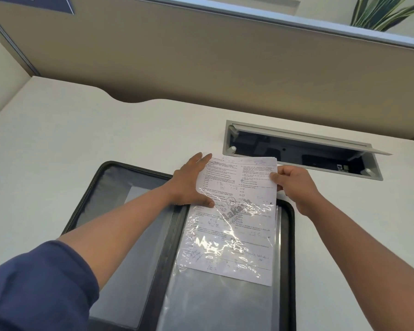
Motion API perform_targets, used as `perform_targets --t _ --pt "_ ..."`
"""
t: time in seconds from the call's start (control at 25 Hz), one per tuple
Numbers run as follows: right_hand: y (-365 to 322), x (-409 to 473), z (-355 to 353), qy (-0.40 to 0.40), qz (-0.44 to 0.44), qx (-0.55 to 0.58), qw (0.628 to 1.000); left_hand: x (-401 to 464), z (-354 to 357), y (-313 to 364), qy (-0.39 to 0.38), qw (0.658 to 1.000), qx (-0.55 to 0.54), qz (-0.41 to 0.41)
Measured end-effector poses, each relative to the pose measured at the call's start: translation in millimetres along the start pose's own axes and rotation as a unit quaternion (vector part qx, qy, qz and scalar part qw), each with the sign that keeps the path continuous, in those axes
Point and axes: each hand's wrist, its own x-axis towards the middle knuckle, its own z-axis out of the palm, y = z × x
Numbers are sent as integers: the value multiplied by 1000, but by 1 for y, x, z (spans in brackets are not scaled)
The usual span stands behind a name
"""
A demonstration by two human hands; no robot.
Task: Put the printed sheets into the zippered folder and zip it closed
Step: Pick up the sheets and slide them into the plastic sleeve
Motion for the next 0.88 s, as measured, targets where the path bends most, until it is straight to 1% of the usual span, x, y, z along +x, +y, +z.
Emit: perform_targets --t 0.16,0.4,0.48,0.56,0.68,0.88 --pt "6 -10 -3 11 -9 -48 999 0 1 0 2 1000 -7 0" --pt "27 -36 -1 -4 -11 -52 999 -1 0 2 3 1000 1 5" --pt "34 -41 -3 -20 -8 -50 999 -1 -1 2 1 1000 5 8" --pt "36 -43 -5 -53 -2 -49 997 0 -1 2 1 1000 18 9" --pt "26 -37 -3 -82 7 -44 996 0 -2 3 1 999 31 11" --pt "0 -10 5 -77 -14 -102 992 0 -3 3 -4 1000 22 9"
